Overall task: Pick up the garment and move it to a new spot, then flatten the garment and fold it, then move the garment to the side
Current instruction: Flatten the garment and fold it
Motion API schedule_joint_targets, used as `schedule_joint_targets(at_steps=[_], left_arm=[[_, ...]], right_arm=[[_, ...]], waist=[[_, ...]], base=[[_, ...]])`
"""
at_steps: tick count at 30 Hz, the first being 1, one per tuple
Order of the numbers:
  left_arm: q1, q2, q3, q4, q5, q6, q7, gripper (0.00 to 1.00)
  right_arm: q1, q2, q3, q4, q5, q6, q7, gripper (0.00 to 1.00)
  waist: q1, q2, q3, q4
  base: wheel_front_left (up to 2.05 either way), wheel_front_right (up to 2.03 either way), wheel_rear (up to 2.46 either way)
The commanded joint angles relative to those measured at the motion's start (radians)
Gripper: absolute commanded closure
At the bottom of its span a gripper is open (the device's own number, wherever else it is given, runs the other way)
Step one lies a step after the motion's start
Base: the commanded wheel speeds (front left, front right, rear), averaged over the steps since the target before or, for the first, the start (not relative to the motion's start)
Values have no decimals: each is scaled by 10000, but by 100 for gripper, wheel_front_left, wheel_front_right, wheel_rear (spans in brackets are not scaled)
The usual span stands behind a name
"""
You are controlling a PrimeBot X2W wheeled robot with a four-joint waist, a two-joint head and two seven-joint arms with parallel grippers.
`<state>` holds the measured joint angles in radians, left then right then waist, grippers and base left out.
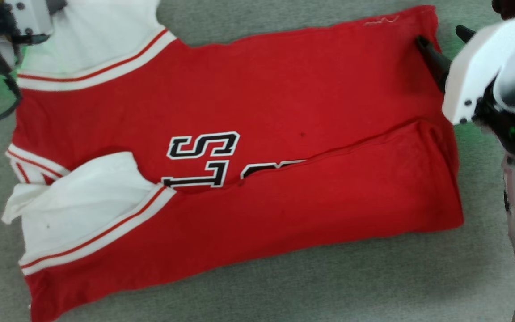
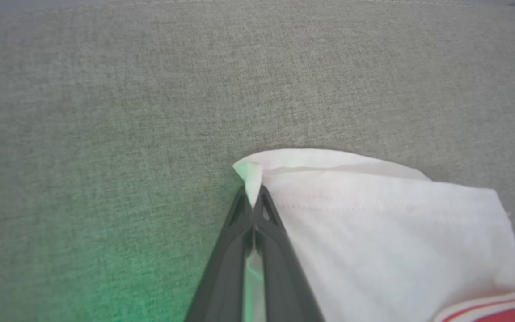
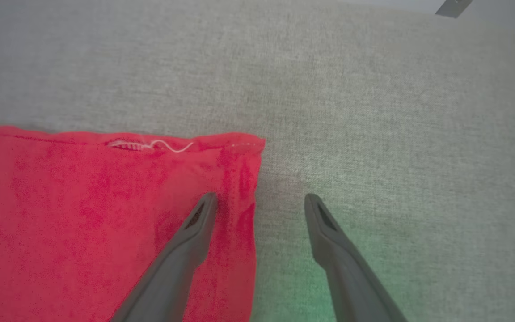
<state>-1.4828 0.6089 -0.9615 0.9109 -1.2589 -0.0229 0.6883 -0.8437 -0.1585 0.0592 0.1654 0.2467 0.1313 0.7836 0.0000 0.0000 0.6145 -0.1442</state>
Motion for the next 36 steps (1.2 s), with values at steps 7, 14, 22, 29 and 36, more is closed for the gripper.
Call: schedule_joint_targets(at_steps=[7,14,22,29,36], left_arm=[[508,-428,-144,254,-90,-206,-131,100],[411,-671,14,476,-81,-493,-860,100],[165,-689,218,539,-335,-807,-984,100],[422,-392,75,-56,-359,-848,-452,100],[1453,387,107,-2131,-649,-616,-295,100]], right_arm=[[-1137,72,436,2158,551,-5,1061,98],[-1663,-394,468,3477,322,-14,1043,100],[-1526,-941,599,3122,623,-12,543,100],[-574,-1764,968,1881,1141,-12,543,100],[1135,-2455,823,88,1771,-11,946,100]], waist=[[0,0,77,412],[0,0,-180,619],[0,0,-952,920],[0,0,-1851,1339],[0,0,-2660,1710]], base=[[0,0,0],[0,0,0],[0,0,0],[0,0,0],[0,0,0]])
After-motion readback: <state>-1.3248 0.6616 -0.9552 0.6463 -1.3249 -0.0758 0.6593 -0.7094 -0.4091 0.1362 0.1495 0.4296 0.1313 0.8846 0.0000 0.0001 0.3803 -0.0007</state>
